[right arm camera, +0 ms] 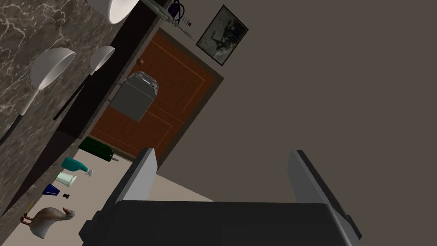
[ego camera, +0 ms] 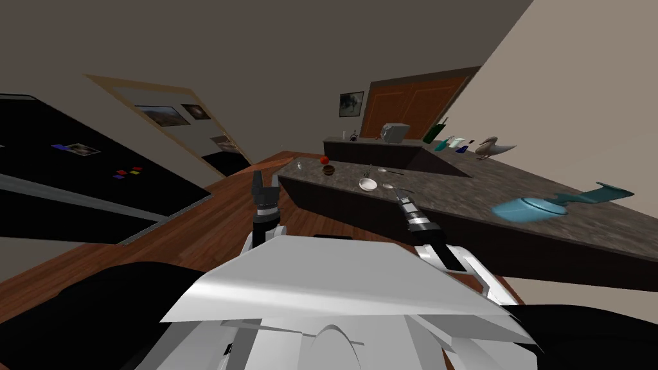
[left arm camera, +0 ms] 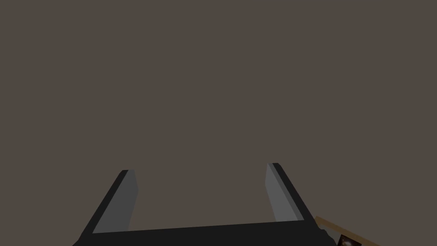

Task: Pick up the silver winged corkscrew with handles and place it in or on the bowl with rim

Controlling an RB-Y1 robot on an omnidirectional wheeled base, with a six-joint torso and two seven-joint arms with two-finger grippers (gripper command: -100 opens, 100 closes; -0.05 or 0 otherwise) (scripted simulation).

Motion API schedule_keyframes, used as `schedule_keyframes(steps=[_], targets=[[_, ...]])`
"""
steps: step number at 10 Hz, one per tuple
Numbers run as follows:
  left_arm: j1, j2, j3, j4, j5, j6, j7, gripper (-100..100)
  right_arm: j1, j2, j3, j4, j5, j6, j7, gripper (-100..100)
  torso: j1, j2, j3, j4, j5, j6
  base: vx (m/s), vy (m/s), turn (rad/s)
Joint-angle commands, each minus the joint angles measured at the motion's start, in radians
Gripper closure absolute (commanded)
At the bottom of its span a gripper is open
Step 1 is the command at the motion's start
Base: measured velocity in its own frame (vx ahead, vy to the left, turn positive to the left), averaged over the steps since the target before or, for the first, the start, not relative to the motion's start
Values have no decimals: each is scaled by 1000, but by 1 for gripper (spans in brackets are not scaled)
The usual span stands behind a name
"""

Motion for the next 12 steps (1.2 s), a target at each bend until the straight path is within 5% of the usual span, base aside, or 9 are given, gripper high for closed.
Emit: schedule_keyframes(steps=[1,12], targets=[[0,0,0,0,0,0,0,0,30,-50,-13,31,6,50,-5,-100,0,0,0,0,0,0,0,119,241],[0,0,0,0,0,0,0,0,134,-336,-60,182,29,262,-15,-100,-3,-3,-1,-1,-1,0,31,79,148]])
